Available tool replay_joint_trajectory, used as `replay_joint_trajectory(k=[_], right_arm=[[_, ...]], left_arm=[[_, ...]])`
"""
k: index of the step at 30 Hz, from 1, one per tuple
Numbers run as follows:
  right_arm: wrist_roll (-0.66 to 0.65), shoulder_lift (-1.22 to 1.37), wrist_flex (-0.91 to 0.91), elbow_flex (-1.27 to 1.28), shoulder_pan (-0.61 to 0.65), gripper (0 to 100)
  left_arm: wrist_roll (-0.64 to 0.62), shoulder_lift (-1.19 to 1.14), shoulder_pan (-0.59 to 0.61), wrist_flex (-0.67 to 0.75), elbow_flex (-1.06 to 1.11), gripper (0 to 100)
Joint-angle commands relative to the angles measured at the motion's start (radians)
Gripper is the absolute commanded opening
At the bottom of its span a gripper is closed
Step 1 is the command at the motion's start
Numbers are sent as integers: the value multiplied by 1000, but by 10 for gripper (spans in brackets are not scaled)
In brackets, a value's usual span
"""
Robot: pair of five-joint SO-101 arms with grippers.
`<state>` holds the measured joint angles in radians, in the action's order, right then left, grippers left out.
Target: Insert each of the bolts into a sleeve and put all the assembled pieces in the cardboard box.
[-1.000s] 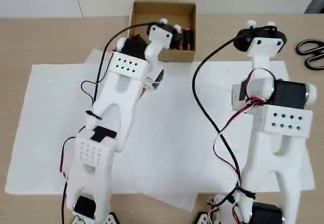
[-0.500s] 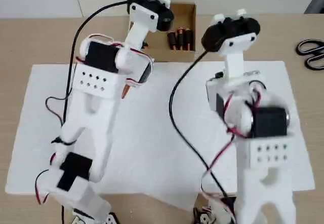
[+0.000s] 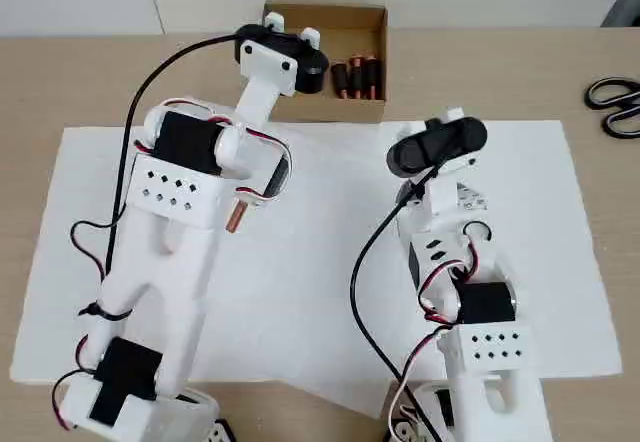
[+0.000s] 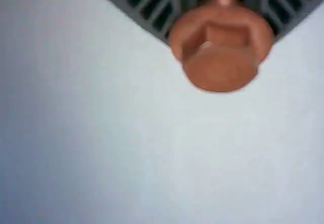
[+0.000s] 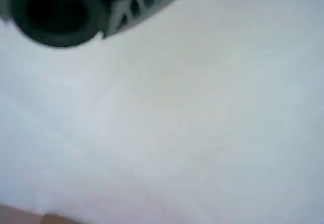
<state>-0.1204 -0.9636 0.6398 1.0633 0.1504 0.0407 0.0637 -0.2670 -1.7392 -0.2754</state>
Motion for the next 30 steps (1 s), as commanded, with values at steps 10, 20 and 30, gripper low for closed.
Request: replay_joint_trajectory(k=[10, 20, 30], right_arm=[[198, -76, -33, 9, 18, 4], [141, -503, -305, 379, 110, 4], [121, -854, -206, 605, 154, 6]], left_arm=[[-11, 54, 6, 80, -47, 6], [-150, 52, 5, 57, -170, 6], [-379, 310, -21, 230, -113, 6]])
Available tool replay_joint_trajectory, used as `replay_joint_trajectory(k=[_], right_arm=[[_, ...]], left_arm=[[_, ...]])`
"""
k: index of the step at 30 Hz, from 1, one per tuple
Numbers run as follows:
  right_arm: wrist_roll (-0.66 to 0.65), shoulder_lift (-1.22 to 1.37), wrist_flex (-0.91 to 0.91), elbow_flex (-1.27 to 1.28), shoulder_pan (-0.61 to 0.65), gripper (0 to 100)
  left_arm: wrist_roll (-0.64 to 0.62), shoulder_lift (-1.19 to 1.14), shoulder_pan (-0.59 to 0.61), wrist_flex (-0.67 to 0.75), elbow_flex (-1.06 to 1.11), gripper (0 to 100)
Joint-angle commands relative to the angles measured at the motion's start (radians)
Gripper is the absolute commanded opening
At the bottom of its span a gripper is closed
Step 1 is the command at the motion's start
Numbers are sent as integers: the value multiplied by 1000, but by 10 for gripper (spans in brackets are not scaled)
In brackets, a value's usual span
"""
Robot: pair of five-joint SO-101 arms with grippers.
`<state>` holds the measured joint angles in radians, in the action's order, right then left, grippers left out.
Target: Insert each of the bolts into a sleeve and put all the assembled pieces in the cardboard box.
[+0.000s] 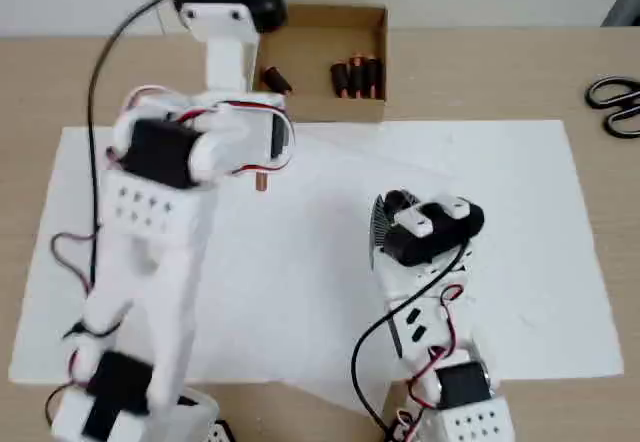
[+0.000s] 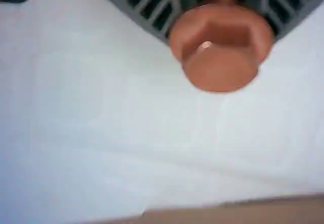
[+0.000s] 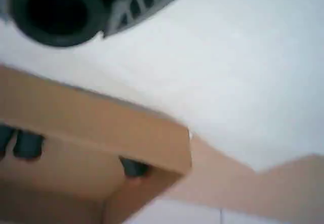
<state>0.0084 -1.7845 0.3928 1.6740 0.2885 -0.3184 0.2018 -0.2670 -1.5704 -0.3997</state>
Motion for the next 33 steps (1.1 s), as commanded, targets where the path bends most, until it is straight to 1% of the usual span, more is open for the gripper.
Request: replay_joint_trajectory(k=[1, 4, 6, 8, 9, 10, 12, 16, 18, 20, 22, 24, 26, 28, 31, 33], right_arm=[[-8, -24, 36, 2, 18, 6], [-8, -30, 25, 11, 19, 6], [-8, -30, 19, 11, 21, 6], [-8, -25, 27, 11, 21, 6], [-8, -22, 27, 11, 21, 6], [-8, -22, 28, 11, 21, 5], [-8, -22, 30, 11, 21, 5], [-6, -22, 91, 11, 21, 5], [-5, -27, 131, 11, 21, 5], [18, -28, 153, 11, 21, 5], [55, -28, 154, 11, 21, 5], [83, -28, 150, 11, 21, 5], [89, -28, 153, 11, 42, 5], [86, -27, 153, 11, 91, 5], [86, -24, 156, 11, 162, 5], [86, -27, 185, 11, 176, 5]], left_arm=[[-20, 215, -31, 66, 27, 6], [-20, 344, -44, 20, 68, 6], [-20, 407, -35, -12, 134, 6], [-20, 448, -9, 17, 265, 6], [-23, 465, -6, 63, 341, 6], [-23, 482, -6, 127, 429, 6], [-25, 523, -8, 302, 611, 6], [-25, 624, -49, 736, 981, 6], [-25, 672, -83, 921, 1136, 6], [-25, 706, -115, 1053, 1253, 6], [-26, 717, -143, 1142, 1322, 6], [-28, 710, -176, 1200, 1360, 6], [-31, 704, -219, 1211, 1368, 6], [-75, 703, -245, 1209, 1369, 6], [-109, 707, -250, 1208, 1371, 6], [-109, 707, -249, 1208, 1371, 6]])
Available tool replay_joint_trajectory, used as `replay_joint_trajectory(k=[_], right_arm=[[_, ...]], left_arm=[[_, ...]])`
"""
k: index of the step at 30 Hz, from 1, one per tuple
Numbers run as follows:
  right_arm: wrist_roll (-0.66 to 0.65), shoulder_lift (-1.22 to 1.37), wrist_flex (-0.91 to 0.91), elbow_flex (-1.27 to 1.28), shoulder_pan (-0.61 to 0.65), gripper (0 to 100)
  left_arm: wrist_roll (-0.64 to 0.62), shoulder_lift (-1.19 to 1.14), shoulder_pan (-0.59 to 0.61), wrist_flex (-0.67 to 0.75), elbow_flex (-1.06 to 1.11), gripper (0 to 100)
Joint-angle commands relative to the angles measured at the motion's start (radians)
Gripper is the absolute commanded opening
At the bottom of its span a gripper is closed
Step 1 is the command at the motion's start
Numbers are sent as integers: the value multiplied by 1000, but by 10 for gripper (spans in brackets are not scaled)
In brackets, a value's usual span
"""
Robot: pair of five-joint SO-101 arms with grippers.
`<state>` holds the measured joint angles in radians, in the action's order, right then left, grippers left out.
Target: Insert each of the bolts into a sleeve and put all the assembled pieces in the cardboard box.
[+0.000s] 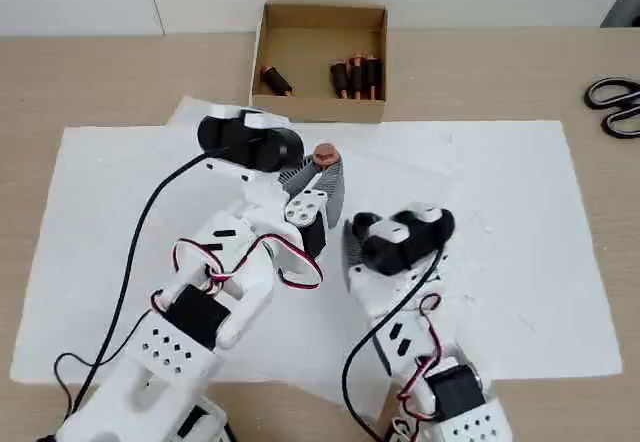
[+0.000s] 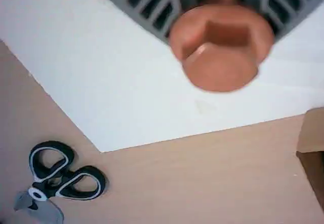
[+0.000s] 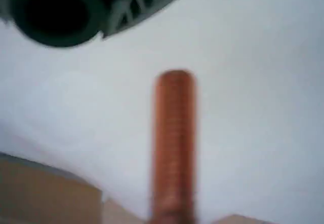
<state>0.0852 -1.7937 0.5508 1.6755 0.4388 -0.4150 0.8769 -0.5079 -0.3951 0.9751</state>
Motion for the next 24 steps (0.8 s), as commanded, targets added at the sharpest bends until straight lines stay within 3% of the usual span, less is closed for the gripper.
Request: replay_joint_trajectory(k=[1, 24], right_arm=[[9, -19, 35, 9, 25, 5], [11, -19, 38, 9, 28, 5]], left_arm=[[-14, 32, -12, 32, -4, 6], [-15, 26, -58, 41, 10, 6]])
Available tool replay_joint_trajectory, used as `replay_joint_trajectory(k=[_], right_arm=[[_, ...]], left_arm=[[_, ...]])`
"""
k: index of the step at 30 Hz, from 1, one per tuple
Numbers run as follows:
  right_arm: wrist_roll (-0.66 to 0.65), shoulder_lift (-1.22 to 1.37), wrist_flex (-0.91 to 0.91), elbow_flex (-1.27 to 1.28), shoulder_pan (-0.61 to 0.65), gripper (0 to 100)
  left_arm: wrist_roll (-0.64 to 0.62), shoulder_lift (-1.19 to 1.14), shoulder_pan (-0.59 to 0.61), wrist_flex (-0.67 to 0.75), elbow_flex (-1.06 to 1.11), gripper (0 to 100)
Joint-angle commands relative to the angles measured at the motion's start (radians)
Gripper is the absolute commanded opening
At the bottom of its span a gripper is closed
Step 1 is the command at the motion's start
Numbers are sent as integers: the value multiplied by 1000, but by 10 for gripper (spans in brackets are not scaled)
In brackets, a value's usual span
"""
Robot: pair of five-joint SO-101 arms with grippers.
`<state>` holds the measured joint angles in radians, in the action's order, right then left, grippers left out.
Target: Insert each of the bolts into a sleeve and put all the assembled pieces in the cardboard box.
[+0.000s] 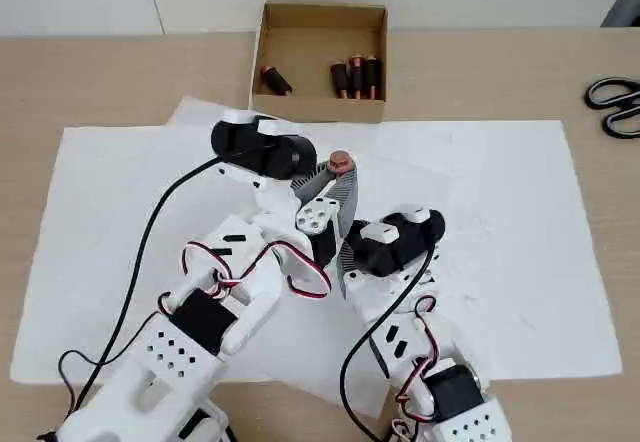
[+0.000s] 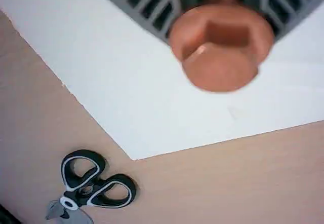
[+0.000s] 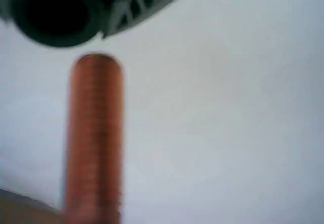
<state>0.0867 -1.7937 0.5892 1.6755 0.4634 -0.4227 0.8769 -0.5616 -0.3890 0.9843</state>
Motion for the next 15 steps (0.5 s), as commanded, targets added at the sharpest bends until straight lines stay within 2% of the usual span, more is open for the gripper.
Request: replay_joint_trajectory(k=[1, 7, 15], right_arm=[[11, -19, -1, 9, 4, 5], [9, -19, -1, 9, 41, 5], [9, -19, -2, 9, 42, 5]], left_arm=[[-8, 26, -5, 43, 7, 6], [-5, 26, -5, 135, 76, 6], [-5, 26, -5, 137, 81, 6]])
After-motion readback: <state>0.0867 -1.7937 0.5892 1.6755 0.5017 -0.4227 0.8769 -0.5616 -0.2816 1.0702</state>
